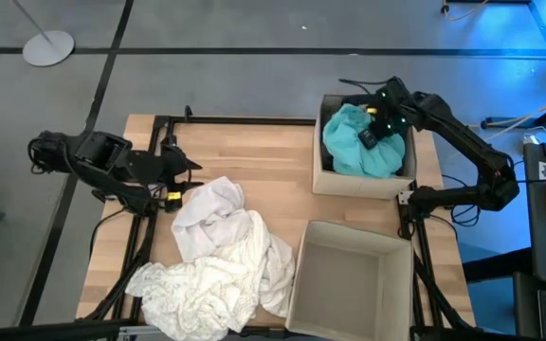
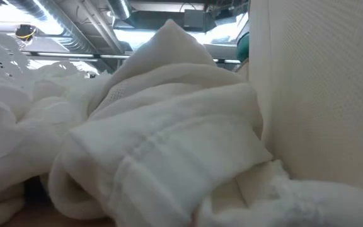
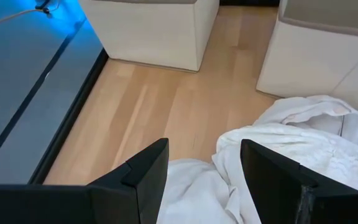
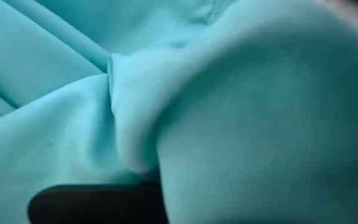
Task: Sort clothes
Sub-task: Put the light blue shorts into the top laundry organizer
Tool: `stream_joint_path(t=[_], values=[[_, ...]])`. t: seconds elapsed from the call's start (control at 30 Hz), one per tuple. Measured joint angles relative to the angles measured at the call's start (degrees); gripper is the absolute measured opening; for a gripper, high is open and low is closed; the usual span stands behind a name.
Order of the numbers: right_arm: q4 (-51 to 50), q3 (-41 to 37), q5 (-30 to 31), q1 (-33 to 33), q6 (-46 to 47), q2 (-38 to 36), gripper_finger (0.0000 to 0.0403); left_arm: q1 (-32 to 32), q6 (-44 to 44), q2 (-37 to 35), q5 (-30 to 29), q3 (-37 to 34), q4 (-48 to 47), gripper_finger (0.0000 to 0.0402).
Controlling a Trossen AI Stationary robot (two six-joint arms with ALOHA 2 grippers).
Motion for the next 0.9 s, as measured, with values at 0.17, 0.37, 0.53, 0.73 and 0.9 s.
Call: stream_joint_path(t=[0.17, 0.37, 0.53, 0.73, 0.9], values=[[-3.0, -0.2, -0.2, 0.1, -0.1, 0.0, 0.0017, 0.0, 0.7, 1.2, 0.0, 0.0, 0.0, 0.0192], [-1.1, -7.4, 0.3, 0.1, 0.0, -0.1, 0.0017, 0.0, 1.0, 1.7, 0.0, 0.0, 0.0, 0.0192], [2.6, -9.4, 0.8, 0.1, 0.1, -1.7, 0.0017, 0.0, 2.0, 1.8, 0.0, 0.0, 0.0, 0.0192], [4.7, -9.5, 0.8, 0.1, 0.2, -1.6, 0.0017, 0.0, 1.9, 1.7, 0.0, 0.0, 0.0, 0.0192], [5.5, -9.5, 1.3, 0.1, 1.3, -1.5, 0.0025, 0.0, 1.8, 1.7, 0.0, 0.0, 0.0, 0.0192]])
